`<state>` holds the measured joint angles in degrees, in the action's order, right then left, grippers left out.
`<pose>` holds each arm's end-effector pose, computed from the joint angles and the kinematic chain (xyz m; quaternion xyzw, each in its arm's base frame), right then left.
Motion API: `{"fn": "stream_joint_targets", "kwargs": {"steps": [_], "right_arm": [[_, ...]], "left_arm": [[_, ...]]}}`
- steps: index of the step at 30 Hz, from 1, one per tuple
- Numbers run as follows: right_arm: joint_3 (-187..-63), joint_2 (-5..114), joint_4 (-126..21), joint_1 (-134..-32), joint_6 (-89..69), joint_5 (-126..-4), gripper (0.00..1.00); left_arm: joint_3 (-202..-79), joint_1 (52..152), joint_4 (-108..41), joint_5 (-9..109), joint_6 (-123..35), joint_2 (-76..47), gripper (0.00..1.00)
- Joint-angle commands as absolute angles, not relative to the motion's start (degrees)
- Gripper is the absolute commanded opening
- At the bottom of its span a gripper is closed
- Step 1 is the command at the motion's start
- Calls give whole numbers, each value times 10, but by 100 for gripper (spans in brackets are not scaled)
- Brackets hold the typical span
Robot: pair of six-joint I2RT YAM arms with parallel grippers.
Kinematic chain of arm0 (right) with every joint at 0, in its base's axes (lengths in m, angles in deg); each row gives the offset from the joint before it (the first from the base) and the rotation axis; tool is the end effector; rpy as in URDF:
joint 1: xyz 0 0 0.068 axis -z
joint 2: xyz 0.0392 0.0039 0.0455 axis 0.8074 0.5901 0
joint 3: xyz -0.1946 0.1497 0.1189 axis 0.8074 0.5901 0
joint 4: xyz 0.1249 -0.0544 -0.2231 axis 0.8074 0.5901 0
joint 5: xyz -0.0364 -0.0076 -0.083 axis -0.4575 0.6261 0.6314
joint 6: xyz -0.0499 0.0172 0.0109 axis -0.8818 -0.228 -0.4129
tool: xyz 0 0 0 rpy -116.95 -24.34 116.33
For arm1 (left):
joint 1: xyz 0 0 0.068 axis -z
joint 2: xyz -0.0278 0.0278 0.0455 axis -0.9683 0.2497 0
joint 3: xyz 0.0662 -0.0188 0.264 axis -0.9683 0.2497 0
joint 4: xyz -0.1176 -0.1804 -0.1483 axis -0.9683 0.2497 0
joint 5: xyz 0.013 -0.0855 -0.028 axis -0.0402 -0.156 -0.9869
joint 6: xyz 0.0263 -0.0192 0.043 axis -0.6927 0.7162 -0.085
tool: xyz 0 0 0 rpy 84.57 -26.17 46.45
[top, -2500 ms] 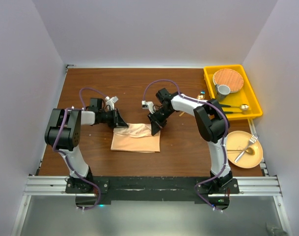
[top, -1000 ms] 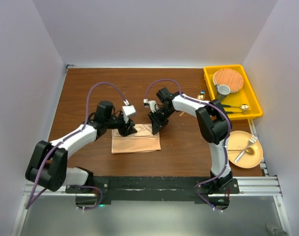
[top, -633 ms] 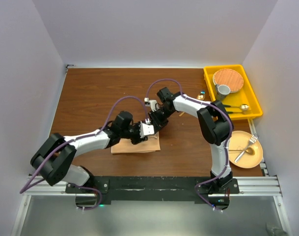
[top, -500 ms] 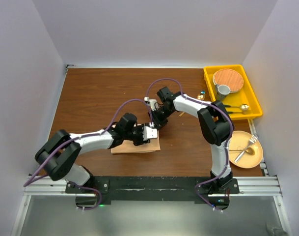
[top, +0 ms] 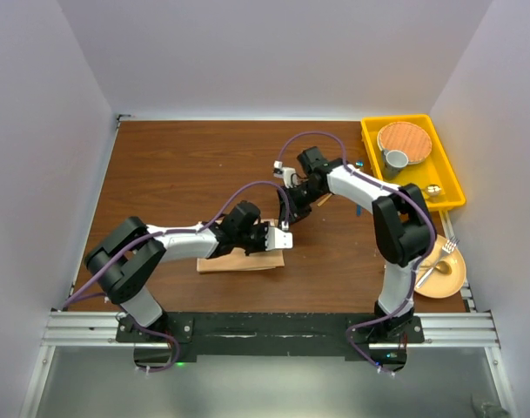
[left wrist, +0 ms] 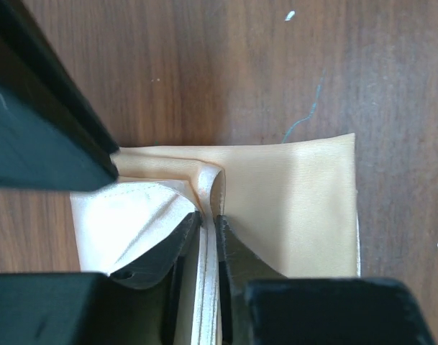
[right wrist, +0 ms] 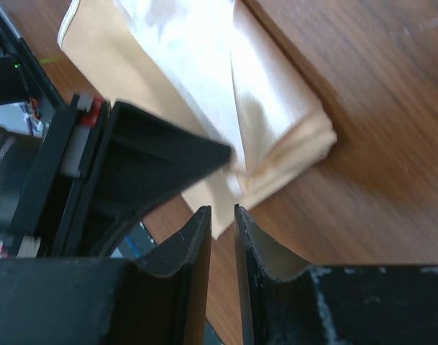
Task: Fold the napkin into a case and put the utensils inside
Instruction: Fold the lower triangle-folded napkin into the folded napkin.
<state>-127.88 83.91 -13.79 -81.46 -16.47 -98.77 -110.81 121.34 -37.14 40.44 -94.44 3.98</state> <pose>0.3303 0.1992 0.1859 -0.2716 0.8855 0.3716 0.0630 0.2108 -0.2324 0.1479 0.6573 0.6376 -0.1658 0.3660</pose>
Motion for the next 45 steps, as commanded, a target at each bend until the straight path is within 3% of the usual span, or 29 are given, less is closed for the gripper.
{"fn": "stream_joint_targets", "kwargs": {"steps": [1, 11, 22, 33, 45], "right_arm": [[-1223, 813, -151, -815, -144, -996, 25], [-1178, 844, -218, -815, -100, -986, 28], [-1162, 872, -237, -815, -79, -984, 18], [-1171, 869, -229, -815, -81, -988, 17], [-1215, 809, -216, -807, -73, -1003, 32]], "left_arm": [[-1127, 1216, -381, 421, -948, 39, 15], [-1129, 1215, -385, 429, -932, 43, 7], [-1174, 1215, -387, 437, -889, 76, 0], [-1155, 1215, -349, 393, -926, 53, 0], [-1156, 1215, -332, 377, -929, 62, 3]]}}
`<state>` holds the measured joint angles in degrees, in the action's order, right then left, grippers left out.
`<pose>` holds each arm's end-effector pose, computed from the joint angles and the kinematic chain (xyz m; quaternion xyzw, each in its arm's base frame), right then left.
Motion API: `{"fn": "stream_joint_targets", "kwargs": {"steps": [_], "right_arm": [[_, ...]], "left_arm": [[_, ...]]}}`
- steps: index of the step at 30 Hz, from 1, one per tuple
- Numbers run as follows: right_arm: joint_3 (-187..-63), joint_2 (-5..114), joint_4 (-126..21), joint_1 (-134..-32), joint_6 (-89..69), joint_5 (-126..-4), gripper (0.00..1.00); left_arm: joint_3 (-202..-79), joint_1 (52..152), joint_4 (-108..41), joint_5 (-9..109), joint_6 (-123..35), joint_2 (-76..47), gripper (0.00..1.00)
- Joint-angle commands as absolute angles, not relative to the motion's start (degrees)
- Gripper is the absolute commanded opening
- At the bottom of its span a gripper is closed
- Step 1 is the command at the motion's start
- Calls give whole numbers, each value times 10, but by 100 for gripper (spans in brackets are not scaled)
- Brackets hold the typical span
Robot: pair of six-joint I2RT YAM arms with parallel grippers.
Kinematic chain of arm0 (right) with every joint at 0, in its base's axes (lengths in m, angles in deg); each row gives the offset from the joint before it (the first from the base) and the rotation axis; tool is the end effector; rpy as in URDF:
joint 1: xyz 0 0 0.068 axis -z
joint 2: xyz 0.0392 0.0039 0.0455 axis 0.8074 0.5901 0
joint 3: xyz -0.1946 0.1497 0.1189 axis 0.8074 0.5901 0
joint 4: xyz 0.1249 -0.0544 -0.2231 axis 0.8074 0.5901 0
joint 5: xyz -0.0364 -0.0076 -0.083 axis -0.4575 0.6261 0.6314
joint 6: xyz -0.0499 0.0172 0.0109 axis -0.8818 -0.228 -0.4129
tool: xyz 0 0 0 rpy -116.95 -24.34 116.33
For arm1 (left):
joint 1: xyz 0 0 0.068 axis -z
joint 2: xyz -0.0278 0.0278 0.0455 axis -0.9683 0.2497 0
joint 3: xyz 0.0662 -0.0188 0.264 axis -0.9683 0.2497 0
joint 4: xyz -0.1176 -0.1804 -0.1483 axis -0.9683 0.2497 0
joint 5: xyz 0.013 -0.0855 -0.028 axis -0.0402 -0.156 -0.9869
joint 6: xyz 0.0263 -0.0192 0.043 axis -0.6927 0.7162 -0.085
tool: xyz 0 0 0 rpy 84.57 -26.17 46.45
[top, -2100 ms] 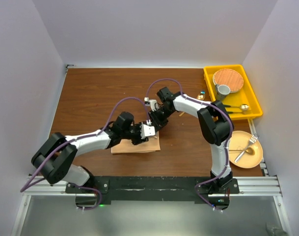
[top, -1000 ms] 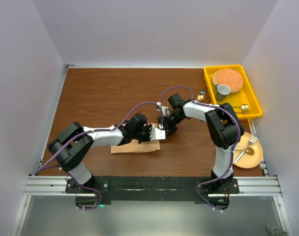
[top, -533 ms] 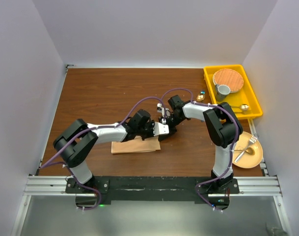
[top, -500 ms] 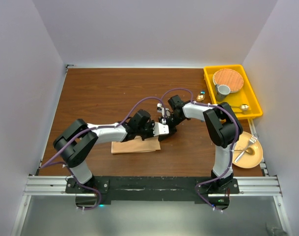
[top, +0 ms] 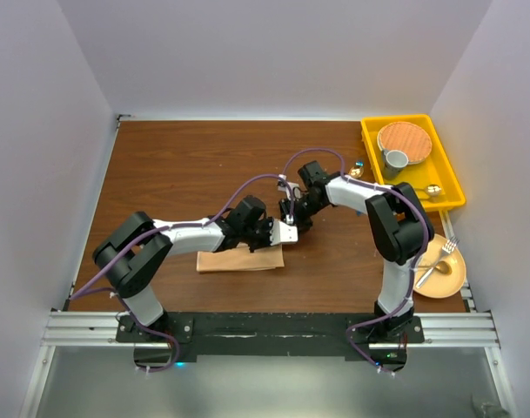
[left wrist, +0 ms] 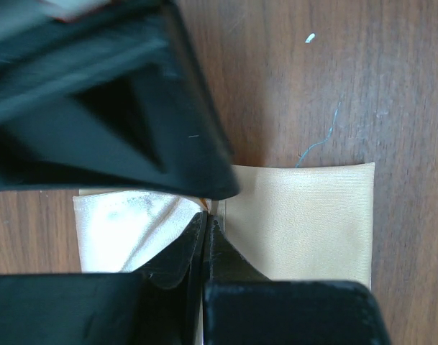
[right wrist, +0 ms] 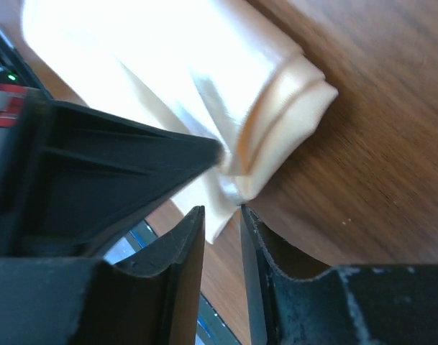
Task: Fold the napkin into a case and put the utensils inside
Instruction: Fold the lower triangle-folded napkin into the folded napkin.
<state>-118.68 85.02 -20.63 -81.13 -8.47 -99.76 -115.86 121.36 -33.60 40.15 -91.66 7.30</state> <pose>0.3142 0.1889 0.1411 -0.1975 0.9056 0.3754 0.0080 0.2226 -0.2449 0.1503 0.6443 0.6582 -0.1767 0.3470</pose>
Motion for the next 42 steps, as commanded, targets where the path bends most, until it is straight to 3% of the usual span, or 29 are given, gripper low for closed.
{"fn": "stream_joint_targets", "kwargs": {"steps": [1, 8, 21, 24, 27, 28, 32, 37, 42], "right_arm": [[-1217, 809, -222, -806, -64, -1001, 32], [-1257, 837, -250, -807, -36, -972, 43], [-1273, 896, -230, -809, -48, -955, 40], [-1263, 891, -229, -809, -56, -943, 35], [-1259, 900, -231, -811, -66, -924, 22], [-1258, 904, -230, -812, -70, -917, 15], [-1252, 914, -236, -813, -78, -912, 4], [-1249, 913, -243, -813, -96, -903, 0], [-1241, 906, -251, -817, -122, -889, 0]], "left_arm": [[-1156, 1215, -333, 375, -930, 59, 3], [-1157, 1215, -333, 375, -933, 61, 4], [-1165, 1215, -334, 379, -930, 73, 4], [-1166, 1215, -332, 380, -930, 75, 4], [-1168, 1215, -332, 380, -930, 76, 6], [-1168, 1215, -332, 382, -927, 74, 8], [-1180, 1198, -316, 391, -904, 47, 19], [-1216, 1102, -246, 305, -787, -24, 26], [-1202, 1010, -220, 185, -660, -71, 25]]}}
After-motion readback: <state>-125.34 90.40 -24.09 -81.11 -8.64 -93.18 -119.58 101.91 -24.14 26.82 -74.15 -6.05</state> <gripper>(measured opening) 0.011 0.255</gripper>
